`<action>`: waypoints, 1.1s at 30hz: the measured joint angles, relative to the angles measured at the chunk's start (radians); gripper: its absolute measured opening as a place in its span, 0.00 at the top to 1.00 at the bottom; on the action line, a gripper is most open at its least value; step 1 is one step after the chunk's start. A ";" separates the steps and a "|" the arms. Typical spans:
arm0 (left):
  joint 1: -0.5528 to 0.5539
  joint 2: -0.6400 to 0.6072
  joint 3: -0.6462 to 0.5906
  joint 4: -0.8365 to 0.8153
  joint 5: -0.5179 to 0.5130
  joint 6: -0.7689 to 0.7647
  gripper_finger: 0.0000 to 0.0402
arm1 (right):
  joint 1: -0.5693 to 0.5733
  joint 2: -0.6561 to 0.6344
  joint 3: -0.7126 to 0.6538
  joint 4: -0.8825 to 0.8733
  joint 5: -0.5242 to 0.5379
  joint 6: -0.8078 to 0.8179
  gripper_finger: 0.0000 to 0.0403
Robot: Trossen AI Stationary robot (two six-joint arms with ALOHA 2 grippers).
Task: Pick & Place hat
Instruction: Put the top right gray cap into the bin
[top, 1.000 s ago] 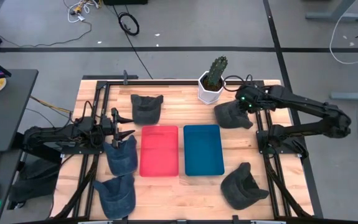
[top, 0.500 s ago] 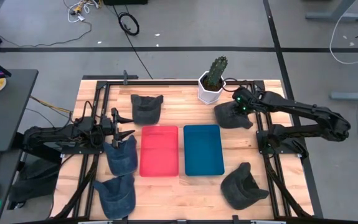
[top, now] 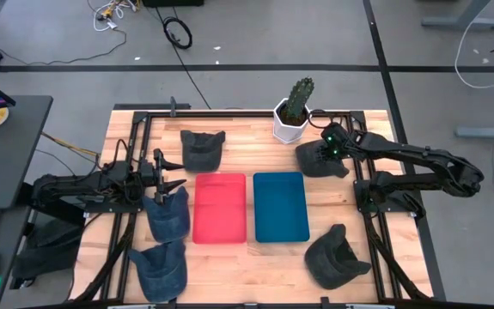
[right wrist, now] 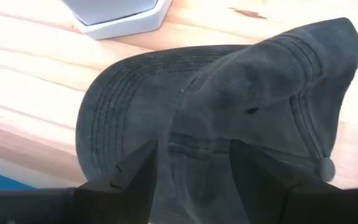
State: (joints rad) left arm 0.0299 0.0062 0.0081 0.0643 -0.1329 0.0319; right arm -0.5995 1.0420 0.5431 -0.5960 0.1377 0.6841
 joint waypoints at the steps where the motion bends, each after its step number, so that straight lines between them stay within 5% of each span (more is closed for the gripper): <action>1: 0.000 0.000 0.000 0.000 0.000 0.000 0.43 | 0.000 0.000 -0.004 0.002 0.000 0.000 0.50; 33: 0.000 0.000 0.000 0.000 0.000 0.000 0.43 | 0.001 0.135 -0.010 0.220 0.003 -0.045 0.50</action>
State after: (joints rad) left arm 0.0298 0.0063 0.0082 0.0643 -0.1327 0.0319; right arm -0.5987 1.1770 0.5327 -0.3764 0.1410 0.6388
